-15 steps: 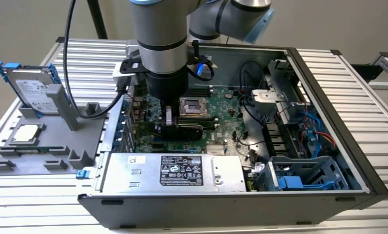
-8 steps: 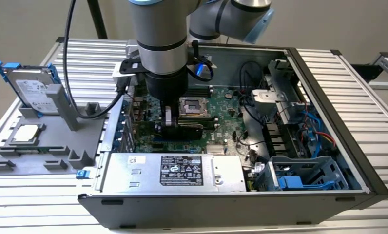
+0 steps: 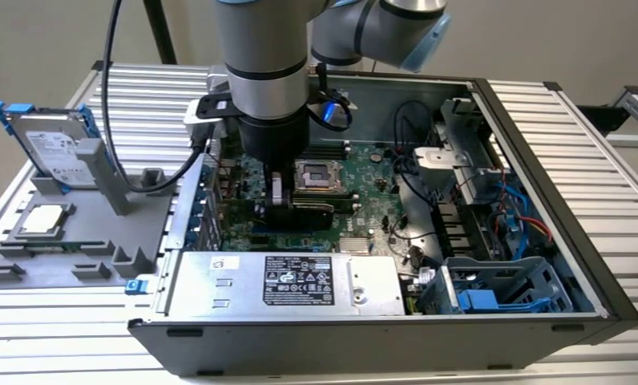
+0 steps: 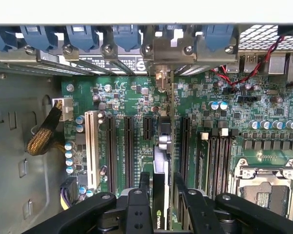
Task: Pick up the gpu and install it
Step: 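Insert the gpu into the slot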
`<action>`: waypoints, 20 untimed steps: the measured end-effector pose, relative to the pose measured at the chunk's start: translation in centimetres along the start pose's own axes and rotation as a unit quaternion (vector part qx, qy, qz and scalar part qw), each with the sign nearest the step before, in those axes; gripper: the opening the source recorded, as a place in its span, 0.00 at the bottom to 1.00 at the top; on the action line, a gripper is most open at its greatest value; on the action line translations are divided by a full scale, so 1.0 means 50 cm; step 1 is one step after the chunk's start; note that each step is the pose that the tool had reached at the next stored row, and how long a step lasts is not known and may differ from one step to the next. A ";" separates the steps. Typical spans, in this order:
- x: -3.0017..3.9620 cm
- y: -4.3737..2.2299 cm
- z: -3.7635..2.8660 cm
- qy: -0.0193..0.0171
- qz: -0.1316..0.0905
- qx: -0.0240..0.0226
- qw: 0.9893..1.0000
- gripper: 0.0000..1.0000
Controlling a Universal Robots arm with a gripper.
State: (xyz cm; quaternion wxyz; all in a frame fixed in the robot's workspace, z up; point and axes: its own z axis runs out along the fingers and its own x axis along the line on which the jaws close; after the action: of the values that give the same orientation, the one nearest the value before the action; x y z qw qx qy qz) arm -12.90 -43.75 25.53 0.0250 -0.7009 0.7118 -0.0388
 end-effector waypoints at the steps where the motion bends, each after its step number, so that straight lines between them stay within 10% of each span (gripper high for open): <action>1: 0.000 0.000 0.000 0.000 0.000 0.000 1.000 1.00; 2: 0.000 0.000 0.000 -0.001 0.000 0.000 1.000 0.00; 8: 0.000 0.000 0.000 -0.002 0.000 0.000 1.000 0.00; 13: 0.001 -0.003 -0.026 -0.002 0.000 -0.005 1.000 0.00; 20: 0.000 -0.028 -0.025 -0.001 0.006 -0.011 1.000 0.00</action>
State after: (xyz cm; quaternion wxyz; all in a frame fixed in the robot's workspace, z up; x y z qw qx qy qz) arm -11.64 -43.76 26.92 0.0185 -0.6973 0.7159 -0.0301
